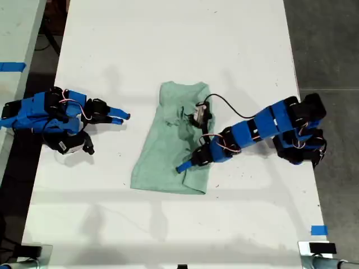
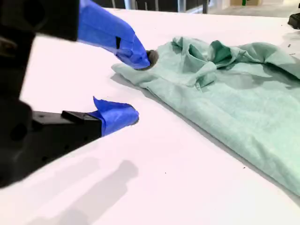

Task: Fold t shirt

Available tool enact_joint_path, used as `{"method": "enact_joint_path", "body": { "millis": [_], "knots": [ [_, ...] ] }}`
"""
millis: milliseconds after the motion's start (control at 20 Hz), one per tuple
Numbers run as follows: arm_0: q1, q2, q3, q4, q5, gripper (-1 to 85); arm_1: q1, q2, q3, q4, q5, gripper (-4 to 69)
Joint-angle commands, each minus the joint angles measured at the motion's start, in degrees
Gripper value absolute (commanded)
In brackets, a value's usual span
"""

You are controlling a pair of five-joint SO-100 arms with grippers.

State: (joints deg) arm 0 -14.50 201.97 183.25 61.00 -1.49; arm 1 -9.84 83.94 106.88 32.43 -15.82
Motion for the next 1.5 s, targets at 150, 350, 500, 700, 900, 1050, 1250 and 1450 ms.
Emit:
{"method": "enact_joint_path", "body": {
  "millis": [150,350,500,700,900,1050,1250,1450],
  "knots": [
    [-0.1,0.4,1.0,0.1,-0.3,14.7,0.8,31.2,5.9,22.1,-3.3,25.5],
    [-0.1,0.4,1.0,0.1,-0.4,14.7,5.5,62.5,24.9,28.6,-6.9,24.9],
    [-0.4,0.4,1.0,0.1,-0.4,14.7,10.4,87.5,43.9,33.7,-6.8,23.1],
    [-0.6,0.4,1.0,0.1,-0.3,14.7,14.6,107.1,57.9,43.0,-7.0,19.8],
    [-0.5,0.4,1.1,0.1,-0.4,14.5,18.5,116.6,63.3,49.7,-8.0,15.8],
    [-0.4,0.4,1.1,0.1,-0.4,14.5,20.0,116.6,63.9,49.9,-7.3,13.3],
    [-0.4,0.4,1.1,0.1,-0.4,14.5,20.3,116.6,64.1,50.1,-6.7,12.6],
    [-0.1,0.4,1.1,0.1,-0.6,14.5,20.3,116.6,64.0,50.2,-6.2,12.6]
  ]
}}
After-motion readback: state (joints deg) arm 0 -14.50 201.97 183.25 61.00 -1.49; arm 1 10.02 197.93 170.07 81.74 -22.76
